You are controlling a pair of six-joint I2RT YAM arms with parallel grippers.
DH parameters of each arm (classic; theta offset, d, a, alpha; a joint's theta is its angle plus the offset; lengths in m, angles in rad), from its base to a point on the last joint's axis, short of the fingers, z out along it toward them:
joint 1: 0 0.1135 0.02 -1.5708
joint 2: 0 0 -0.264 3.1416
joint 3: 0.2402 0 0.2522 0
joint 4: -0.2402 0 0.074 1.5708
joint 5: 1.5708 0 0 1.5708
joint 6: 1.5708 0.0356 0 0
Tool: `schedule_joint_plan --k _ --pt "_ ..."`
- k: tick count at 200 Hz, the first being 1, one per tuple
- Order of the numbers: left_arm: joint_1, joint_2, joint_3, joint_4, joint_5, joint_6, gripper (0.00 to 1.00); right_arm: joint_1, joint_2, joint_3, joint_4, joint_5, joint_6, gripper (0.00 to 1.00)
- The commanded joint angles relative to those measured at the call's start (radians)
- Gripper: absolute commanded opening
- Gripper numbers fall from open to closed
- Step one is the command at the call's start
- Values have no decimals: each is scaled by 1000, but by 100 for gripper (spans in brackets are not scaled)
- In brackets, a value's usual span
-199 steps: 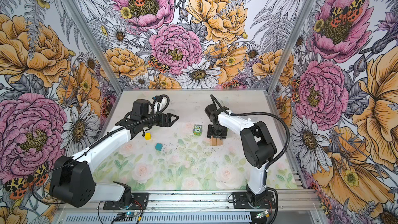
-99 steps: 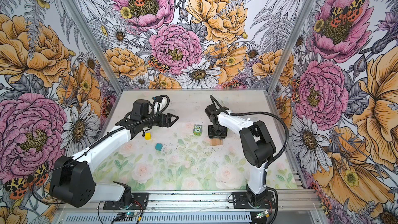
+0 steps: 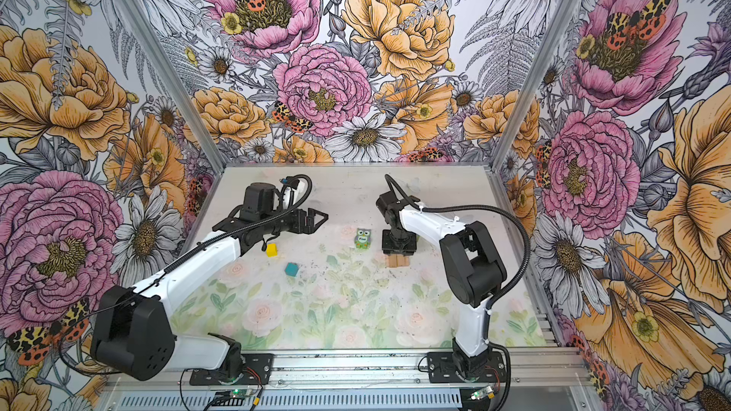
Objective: Build the wood block tower
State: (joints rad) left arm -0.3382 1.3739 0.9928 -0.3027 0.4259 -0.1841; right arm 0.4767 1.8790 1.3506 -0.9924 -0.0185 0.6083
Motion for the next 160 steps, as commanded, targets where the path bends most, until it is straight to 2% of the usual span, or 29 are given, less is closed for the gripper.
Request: schedule_joint_plan --k 1,40,68,160 --pt "-5 -27 10 -4 -26 8 99 -6 26 -7 14 8 -12 48" --pt "-9 -27 10 -4 -27 7 99 -6 25 -13 12 9 -13 39" --pt "-9 -27 12 -4 -26 6 99 -6 18 -10 12 9 -12 39" --pt "-12 -13 28 -1 -26 8 99 -16 -75 60 -60 29 -16 57"
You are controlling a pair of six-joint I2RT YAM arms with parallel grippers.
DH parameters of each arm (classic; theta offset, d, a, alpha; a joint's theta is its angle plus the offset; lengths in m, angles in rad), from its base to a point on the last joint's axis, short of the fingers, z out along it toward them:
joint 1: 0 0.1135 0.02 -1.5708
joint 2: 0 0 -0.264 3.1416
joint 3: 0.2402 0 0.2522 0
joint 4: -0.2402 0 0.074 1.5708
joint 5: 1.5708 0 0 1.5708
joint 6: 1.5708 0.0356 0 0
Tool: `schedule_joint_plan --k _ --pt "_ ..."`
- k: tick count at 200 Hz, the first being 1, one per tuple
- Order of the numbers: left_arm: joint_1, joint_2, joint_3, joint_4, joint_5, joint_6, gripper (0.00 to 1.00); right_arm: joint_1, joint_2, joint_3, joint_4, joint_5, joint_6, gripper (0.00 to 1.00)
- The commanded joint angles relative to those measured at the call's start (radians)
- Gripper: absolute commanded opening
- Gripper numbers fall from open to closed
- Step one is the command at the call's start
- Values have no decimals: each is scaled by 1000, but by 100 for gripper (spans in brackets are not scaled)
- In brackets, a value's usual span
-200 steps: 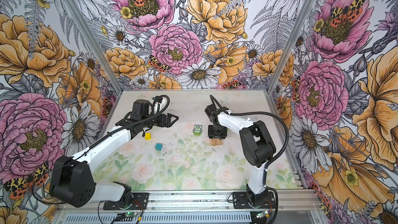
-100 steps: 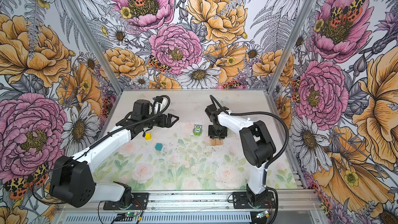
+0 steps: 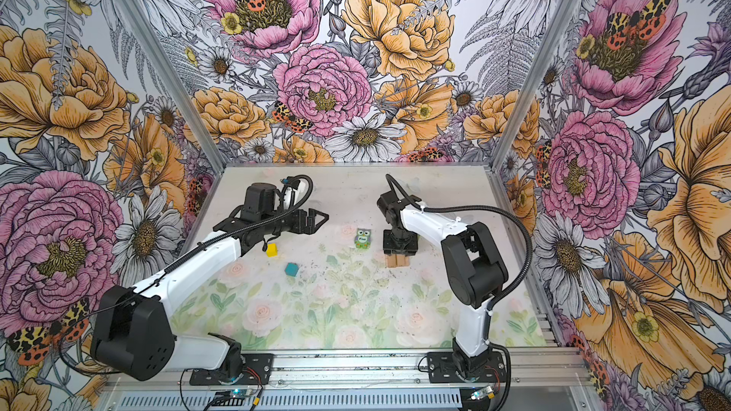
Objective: Build the wood block tower
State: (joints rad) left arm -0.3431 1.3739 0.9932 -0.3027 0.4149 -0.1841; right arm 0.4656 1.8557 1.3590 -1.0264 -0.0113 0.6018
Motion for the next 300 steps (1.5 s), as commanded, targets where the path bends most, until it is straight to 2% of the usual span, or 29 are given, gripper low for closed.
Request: schedule_joint_plan --k 1,58,153,242,300 --pt "-7 -13 28 -1 -15 8 99 -5 -51 53 -26 21 -9 57" --pt "-12 -6 33 4 -12 11 99 -1 -7 62 -24 15 -23 66" --pt "-8 -10 31 -3 -13 14 99 1 57 55 -1 -5 -22 68" --pt "-4 -4 38 -9 -8 23 99 7 79 28 11 -4 -11 64" --pt "-2 -7 31 -13 -7 23 99 8 91 17 12 -7 -9 50"
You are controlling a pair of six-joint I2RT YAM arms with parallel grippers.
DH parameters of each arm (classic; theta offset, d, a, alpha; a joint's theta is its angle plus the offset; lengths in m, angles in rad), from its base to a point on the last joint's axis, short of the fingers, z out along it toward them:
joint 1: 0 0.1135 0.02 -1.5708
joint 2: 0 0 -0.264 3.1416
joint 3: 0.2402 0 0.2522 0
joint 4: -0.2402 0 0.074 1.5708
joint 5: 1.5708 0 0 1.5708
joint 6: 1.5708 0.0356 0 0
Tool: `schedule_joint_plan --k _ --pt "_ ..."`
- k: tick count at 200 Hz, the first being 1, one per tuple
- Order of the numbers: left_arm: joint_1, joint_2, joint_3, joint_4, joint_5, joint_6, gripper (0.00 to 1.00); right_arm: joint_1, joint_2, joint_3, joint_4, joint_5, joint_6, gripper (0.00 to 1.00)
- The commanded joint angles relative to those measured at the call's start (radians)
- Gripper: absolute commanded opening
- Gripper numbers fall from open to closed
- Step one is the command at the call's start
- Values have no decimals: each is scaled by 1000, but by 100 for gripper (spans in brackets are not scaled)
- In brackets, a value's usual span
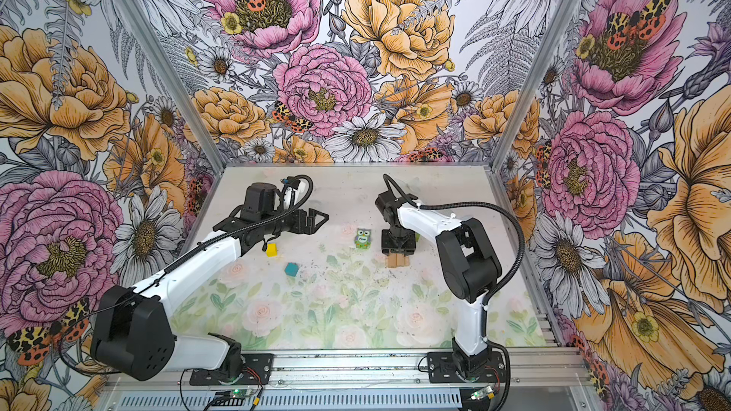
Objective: Build the wood block tower
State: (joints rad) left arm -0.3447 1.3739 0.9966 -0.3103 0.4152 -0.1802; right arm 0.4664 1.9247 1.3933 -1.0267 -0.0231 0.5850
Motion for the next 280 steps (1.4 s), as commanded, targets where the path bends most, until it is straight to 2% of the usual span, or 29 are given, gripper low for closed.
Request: schedule_joint_plan --k 1,56,209,240,280 --pt "-1 -7 28 -6 -7 19 99 8 21 -17 14 5 9 50" --pt "0 -9 28 -7 -10 19 99 9 12 -19 11 14 13 38" --pt "-11 15 42 5 -15 7 99 8 -7 2 -24 33 -71 37" --pt "-19 27 49 11 -16 4 99 8 -9 12 -27 36 -80 41" --pt "-25 31 51 19 -18 -2 99 7 -36 30 -32 27 -91 53"
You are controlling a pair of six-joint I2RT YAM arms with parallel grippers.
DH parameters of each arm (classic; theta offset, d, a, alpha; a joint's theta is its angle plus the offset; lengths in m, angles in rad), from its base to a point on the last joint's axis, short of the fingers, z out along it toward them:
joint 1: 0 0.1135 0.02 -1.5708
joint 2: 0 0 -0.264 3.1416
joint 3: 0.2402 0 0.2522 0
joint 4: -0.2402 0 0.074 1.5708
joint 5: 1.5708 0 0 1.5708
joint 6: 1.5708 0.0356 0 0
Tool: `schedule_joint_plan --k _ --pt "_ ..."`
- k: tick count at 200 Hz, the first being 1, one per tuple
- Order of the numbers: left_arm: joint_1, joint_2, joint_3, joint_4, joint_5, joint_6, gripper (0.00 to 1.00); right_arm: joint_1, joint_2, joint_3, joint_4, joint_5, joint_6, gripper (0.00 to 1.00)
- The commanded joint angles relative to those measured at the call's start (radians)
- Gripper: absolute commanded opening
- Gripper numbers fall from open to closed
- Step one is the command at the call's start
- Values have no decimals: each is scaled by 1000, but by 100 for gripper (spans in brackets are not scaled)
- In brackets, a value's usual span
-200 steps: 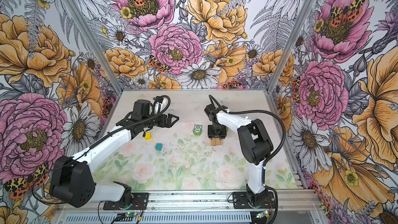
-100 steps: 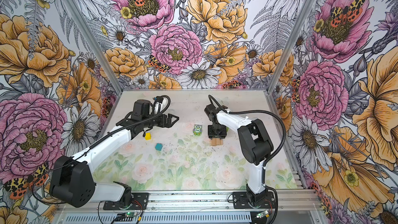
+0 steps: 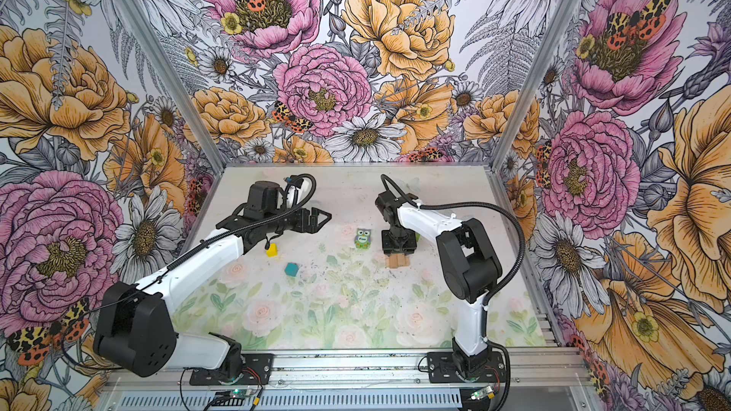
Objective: Build the wood block tower
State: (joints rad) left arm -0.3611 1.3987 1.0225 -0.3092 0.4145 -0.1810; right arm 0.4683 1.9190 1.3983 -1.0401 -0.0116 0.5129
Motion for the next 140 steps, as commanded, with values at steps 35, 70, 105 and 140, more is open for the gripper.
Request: schedule_joint_plan --k 35,70,105,140 --pt "-15 18 34 26 -17 -6 99 1 -70 53 -37 -3 -13 61" --pt "-25 32 39 35 -12 -9 99 -3 -90 54 -43 -25 -4 63" --pt "-28 44 45 45 -11 -7 99 -19 -74 86 -48 -8 3 39" --pt "-30 52 57 59 -12 -11 99 -49 13 174 -59 -6 -9 19"
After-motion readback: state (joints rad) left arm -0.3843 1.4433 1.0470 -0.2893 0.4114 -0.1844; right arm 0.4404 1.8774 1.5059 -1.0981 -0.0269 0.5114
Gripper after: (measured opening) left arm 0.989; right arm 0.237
